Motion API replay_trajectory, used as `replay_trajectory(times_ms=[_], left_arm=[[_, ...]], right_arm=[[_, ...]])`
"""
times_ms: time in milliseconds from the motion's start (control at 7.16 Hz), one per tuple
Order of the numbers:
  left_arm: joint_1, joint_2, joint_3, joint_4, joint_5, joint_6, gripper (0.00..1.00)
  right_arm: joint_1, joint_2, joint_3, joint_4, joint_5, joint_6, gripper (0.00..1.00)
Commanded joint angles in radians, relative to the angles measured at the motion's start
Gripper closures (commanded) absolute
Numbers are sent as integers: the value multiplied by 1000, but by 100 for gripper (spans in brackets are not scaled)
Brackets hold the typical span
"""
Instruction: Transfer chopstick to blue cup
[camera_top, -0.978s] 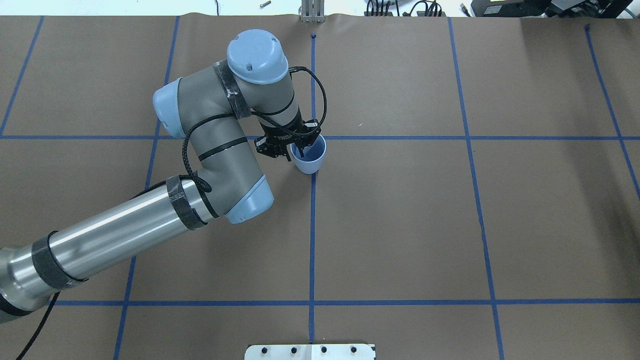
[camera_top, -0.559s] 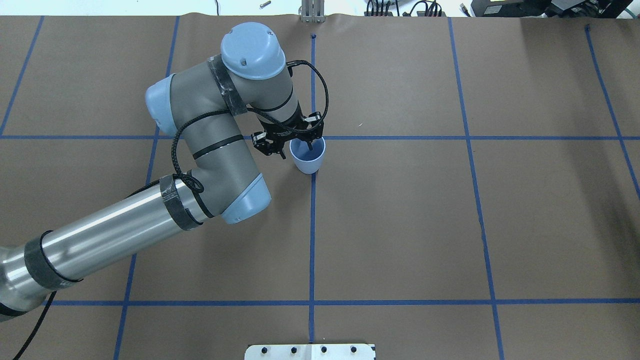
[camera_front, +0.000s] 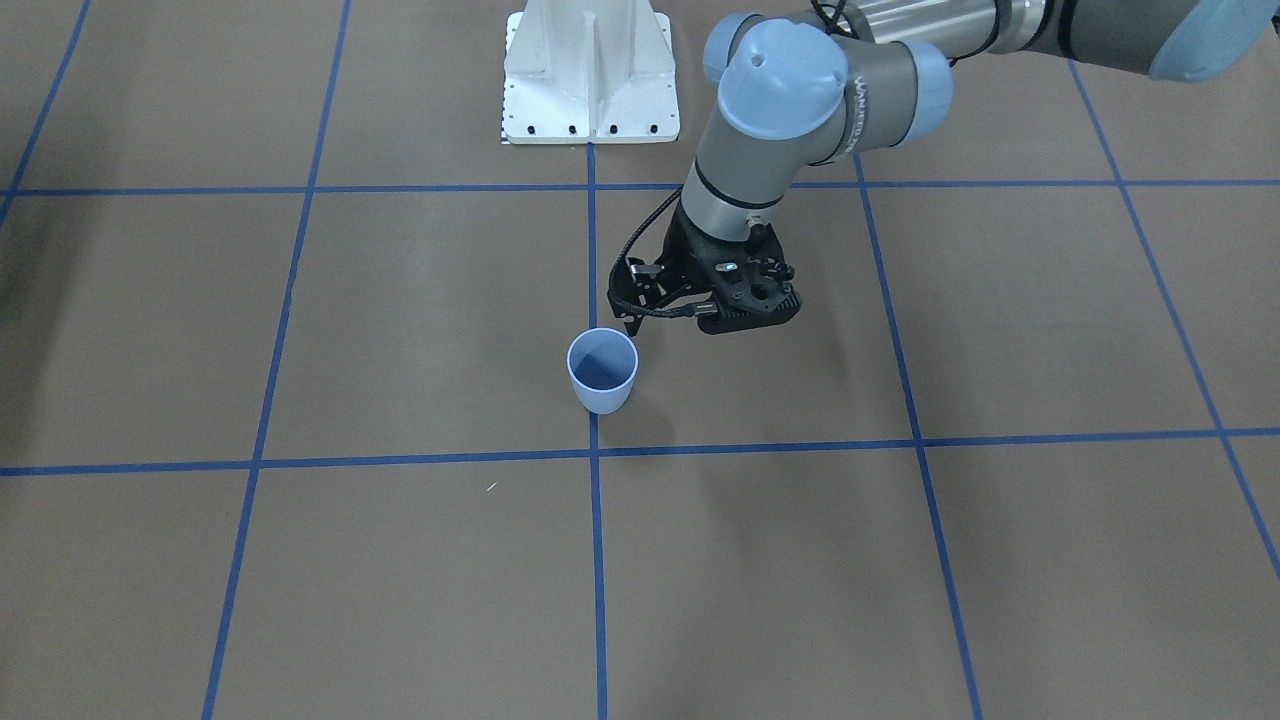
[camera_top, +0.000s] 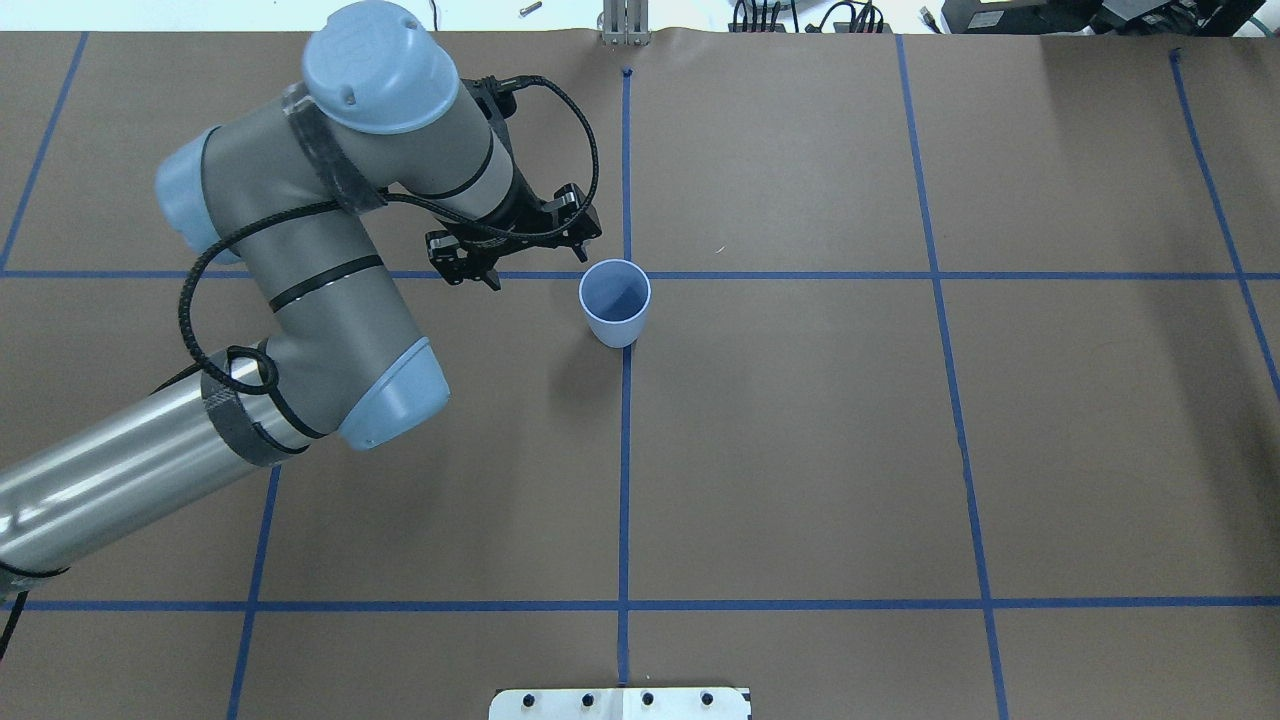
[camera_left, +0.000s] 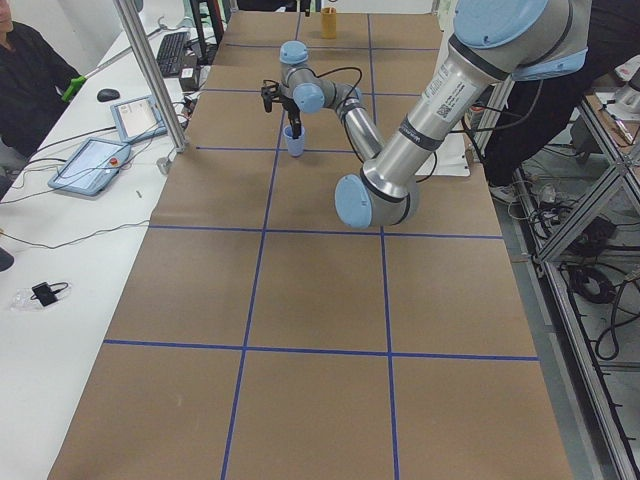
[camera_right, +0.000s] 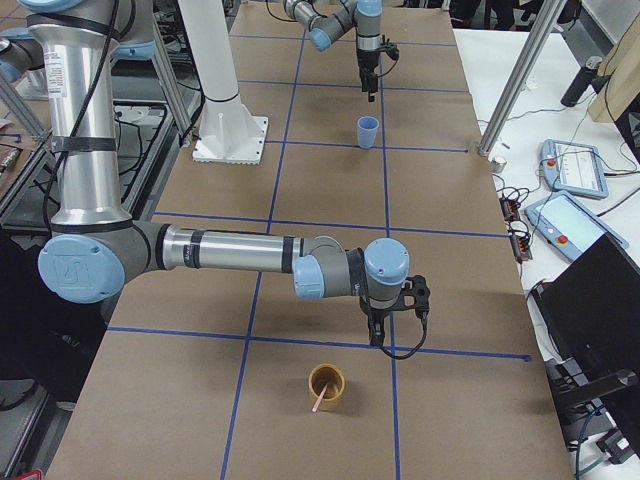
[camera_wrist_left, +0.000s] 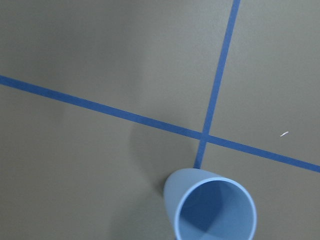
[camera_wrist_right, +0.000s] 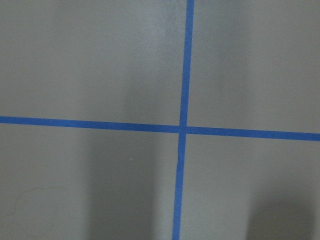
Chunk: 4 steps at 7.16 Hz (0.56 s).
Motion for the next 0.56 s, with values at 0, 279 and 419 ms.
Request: replay_trajectory(times_ms=[0, 279, 419], left_arm=[[-6, 44, -48, 0, 8, 17, 2], [-6, 51, -57, 0, 8, 15, 2], [-6, 51, -65, 0, 17, 15, 2]], right_arm=[[84, 5, -2, -118, -65, -321, 0], [135, 19, -3, -186, -147, -627, 0], [169, 14, -3, -244, -142, -785, 0]])
